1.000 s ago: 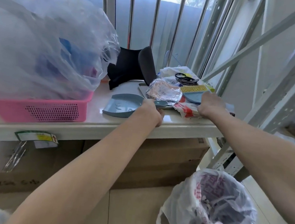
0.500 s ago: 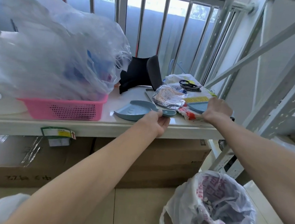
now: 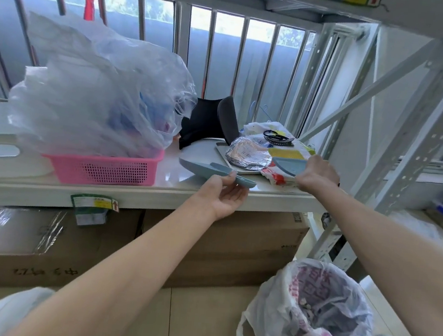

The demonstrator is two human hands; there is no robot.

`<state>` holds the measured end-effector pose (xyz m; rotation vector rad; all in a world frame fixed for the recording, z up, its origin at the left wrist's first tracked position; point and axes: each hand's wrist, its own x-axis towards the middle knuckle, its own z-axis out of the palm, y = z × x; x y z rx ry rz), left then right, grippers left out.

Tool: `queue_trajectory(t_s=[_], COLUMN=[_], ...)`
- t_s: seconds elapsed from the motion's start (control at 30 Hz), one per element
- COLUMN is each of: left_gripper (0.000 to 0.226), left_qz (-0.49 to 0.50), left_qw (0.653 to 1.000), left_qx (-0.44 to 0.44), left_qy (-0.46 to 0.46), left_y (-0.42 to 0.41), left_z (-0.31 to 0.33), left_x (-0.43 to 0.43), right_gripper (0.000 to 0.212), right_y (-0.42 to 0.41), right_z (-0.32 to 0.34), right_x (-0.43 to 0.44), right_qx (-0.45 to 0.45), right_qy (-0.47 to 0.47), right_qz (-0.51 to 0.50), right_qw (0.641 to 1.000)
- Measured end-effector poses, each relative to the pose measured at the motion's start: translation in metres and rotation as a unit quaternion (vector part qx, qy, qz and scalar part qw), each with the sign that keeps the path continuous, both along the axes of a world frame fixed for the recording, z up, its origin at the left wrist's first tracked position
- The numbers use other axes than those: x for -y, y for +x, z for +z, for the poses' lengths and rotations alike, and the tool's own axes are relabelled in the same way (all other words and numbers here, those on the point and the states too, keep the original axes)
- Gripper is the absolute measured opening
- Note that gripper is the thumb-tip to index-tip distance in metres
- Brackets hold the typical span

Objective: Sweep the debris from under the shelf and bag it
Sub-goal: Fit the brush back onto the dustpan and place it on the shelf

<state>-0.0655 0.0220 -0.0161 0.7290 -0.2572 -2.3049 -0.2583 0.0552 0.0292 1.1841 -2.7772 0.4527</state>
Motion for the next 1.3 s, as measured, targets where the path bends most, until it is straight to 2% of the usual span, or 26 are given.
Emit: queue_trajectory(t_s=[0.1, 0.2, 0.33, 0.47, 0.57, 0.7, 0.93, 1.13, 1.3], left_gripper=[0.005, 0.008, 0.01, 0.013, 0.017, 0.021, 0.021, 0.017, 0.022], left_qz=[-0.005, -0.039, -0.076, -0.086, -0.077, -0.071, -0.056, -0.063, -0.064], left_qw=[0.998, 0.989, 0.972, 0.961, 0.955, 0.947, 0.928, 0.933, 0.937], left_qx=[0.019, 0.077, 0.119, 0.123, 0.129, 0.132, 0.155, 0.121, 0.105], left_qy=[-0.053, -0.119, -0.189, -0.232, -0.256, -0.284, -0.334, -0.333, -0.326], left_y=[0.001, 0.001, -0.001, -0.001, -0.002, -0.008, -0.015, -0.013, -0.012], left_z=[0.004, 0.003, -0.004, -0.014, -0.023, -0.026, -0.024, -0.024, -0.024], left_x=[0.001, -0.004, -0.012, -0.018, -0.022, -0.03, -0.04, -0.039, -0.037], right_gripper=[0.024, 0.013, 0.023, 0.035, 0.031, 0.009, 0.03, 0.024, 0.029], right_y=[0.004, 0.009, 0.015, 0.025, 0.033, 0.043, 0.043, 0.042, 0.042], right_z=[-0.001, 0.0, 0.003, 0.013, 0.016, 0.014, 0.015, 0.013, 0.011], right_x=[-0.005, -0.008, -0.016, -0.03, -0.038, -0.045, -0.045, -0.051, -0.052], right_qx=[0.064, 0.156, 0.355, 0.46, 0.493, 0.499, 0.497, 0.546, 0.547], right_qy=[-0.023, -0.076, -0.149, -0.168, -0.156, -0.125, -0.127, -0.131, -0.128], right_qz=[0.006, 0.016, 0.017, 0.044, 0.072, 0.107, 0.1, 0.107, 0.103], right_qw=[0.998, 0.985, 0.923, 0.871, 0.853, 0.851, 0.853, 0.821, 0.821])
